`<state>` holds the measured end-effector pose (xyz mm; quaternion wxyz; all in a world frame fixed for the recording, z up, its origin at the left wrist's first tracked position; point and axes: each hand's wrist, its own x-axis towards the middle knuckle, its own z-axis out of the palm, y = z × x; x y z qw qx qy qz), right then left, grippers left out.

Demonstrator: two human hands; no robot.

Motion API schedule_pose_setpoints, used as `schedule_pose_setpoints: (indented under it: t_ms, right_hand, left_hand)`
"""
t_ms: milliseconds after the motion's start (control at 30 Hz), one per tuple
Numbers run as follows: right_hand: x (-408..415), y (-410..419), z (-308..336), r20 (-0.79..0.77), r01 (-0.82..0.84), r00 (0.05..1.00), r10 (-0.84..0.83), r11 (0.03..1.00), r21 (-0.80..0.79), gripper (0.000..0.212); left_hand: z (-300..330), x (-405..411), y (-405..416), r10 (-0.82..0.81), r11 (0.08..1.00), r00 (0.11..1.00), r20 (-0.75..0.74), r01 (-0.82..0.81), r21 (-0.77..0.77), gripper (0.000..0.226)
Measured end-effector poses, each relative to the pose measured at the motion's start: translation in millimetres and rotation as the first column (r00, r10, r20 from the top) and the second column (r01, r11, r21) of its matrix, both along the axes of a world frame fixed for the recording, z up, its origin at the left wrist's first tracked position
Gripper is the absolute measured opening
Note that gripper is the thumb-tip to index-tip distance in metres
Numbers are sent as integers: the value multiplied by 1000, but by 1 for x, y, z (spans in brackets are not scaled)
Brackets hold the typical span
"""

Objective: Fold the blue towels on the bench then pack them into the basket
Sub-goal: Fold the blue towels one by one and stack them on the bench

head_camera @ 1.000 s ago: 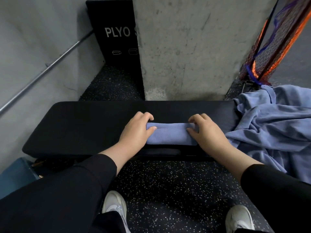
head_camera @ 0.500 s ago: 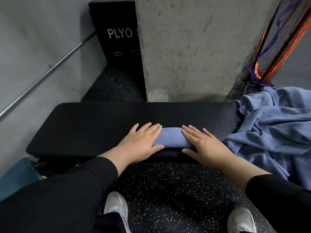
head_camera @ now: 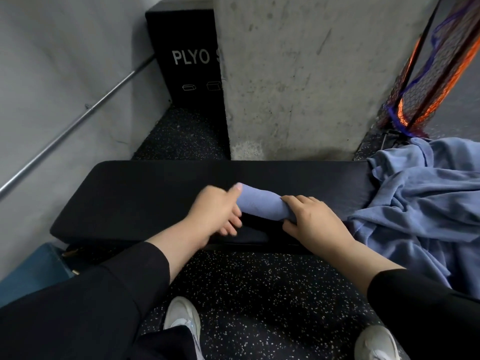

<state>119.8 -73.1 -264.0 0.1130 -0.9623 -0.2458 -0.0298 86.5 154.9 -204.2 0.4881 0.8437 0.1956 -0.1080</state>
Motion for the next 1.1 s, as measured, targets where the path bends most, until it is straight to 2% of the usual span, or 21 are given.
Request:
schedule_pose_setpoints:
  t_ms: [33,100,233,300,367,433,500,567,633,700,767,833,967,1100]
  right_hand:
    - [-1,3,1,7,19,1000,-19,1000,8,43]
    - [-5,9,3,29,40,999,-41,999,30,32]
    - [-19,25,10,125,-9,992,2,998,61,30]
    - [-27,34,17,159,-45,986,41,999,20,38]
    - [-35,41,24,143,-80,987,78,997,6,51]
    - [-39,47,34,46,-52,998,45,984,173,55]
    - [-37,54,44,-151,105,988,-39,882,460,52]
    - [-31,60,55,-474,349,880,-29,717,603,60]
    - [-28,68,61,-695,513,703,151,569,642,65]
    - [-27,78,63,-739,588,597,313,456,668,47]
    - [-28,91,65,-732,602,581,355,418,681,32]
    - [-29,106,64,-739,615,576,350,409,674,26]
    - [-29,139,61,-729,623,603,325,379,684,26]
    - [-30,174,56,-717,614,586,377,371,697,40]
  left_hand:
    - [1,-5,-9,-10,989,989,-144,-11,-149,60]
    - [-2,-10,-22,24,925,965,-262,-121,-361,59]
    - [-12,-1,-29,193,740,951,-241,-302,-601,59]
    - [-9,4,-30,253,664,944,-211,-329,-672,47]
    - [-6,9,-25,319,626,932,-173,-345,-700,42]
    - [-4,12,-16,357,637,923,-141,-351,-686,43]
    - [1,11,-8,337,652,936,-105,-312,-691,42]
    - [6,7,-1,292,663,954,-70,-254,-704,39]
    - [10,4,6,243,692,969,-35,-199,-694,36]
    - [8,3,14,226,733,974,-2,-172,-658,39]
    - [6,1,25,241,763,970,13,-181,-621,44]
    - [4,-1,38,249,791,968,31,-185,-583,46]
    - [5,-6,72,254,789,967,4,-205,-579,48]
    - [-1,-15,110,222,886,973,69,-171,-430,34]
